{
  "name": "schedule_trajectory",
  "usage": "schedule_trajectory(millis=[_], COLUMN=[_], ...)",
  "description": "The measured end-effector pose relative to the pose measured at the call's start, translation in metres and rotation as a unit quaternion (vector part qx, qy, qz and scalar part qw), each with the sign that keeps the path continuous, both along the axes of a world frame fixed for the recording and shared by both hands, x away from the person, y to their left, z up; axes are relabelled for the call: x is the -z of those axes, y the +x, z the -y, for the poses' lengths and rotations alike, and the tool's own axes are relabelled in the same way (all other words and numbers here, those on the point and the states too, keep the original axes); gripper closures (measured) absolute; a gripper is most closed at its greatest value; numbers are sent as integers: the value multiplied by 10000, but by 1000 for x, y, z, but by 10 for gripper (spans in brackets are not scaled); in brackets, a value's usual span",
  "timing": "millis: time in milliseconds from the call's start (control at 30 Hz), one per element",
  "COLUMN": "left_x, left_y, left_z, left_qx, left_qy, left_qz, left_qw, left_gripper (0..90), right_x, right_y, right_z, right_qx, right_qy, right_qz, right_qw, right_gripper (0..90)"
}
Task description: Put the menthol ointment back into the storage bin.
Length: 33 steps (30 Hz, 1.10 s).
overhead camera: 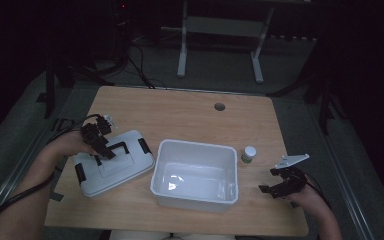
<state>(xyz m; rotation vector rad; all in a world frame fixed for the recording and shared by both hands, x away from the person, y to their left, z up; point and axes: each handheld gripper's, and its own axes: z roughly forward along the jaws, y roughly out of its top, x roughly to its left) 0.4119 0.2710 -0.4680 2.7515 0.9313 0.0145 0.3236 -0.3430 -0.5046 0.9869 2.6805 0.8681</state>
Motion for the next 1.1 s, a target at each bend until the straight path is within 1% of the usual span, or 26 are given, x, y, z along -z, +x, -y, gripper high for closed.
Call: schedule_trajectory(millis=[67, 133, 167, 233, 300, 333, 400, 567, 700, 900, 1000, 1100], left_x=[0, 0, 0, 1, 1, 2, 2, 2, 3, 4, 5, 5], left_y=[0, 0, 0, 0, 0, 0, 0, -1, -1, 0, 0, 0], left_z=[0, 0, 0, 1, 1, 1, 1, 1, 1, 2, 3, 3], left_qx=[6, 0, 10, 26, 38, 40, 43, 35, 58, 75, 61, 60], left_qy=[16, 32, 36, 38, 31, 50, 58, 13, 45, 78, 80, 62], left_qz=[-24, -30, -38, -51, -73, -77, -79, -103, -122, -140, -163, -165], left_qw=[10000, 10000, 10000, 10000, 10000, 9999, 9999, 9999, 9999, 9998, 9998, 9998], left_gripper=[287, 287, 287, 287, 287, 287, 286, 287, 286, 286, 286, 286], right_x=[-3, -6, -9, -11, -15, -16, -20, -29, -37, -47, -51, -54], right_y=[5, 11, 15, 20, 26, 29, 34, 45, 54, 69, 76, 82], right_z=[-2, -4, -6, -9, -12, -13, -16, -23, -26, -33, -39, -45], right_qx=[-60, -136, -200, -293, -363, -415, -476, -590, -631, -772, -838, -922], right_qy=[-234, -394, -551, -717, -822, -892, -973, -1220, -1327, -1491, -1618, -1795], right_qz=[-36, -105, -147, -201, -264, -253, -266, -255, -277, -188, -169, -114], right_qw=[9997, 9991, 9982, 9968, 9956, 9948, 9938, 9904, 9888, 9856, 9831, 9794], right_gripper=[156, 156, 156, 156, 158, 158, 176, 177, 176, 198, 198, 198])
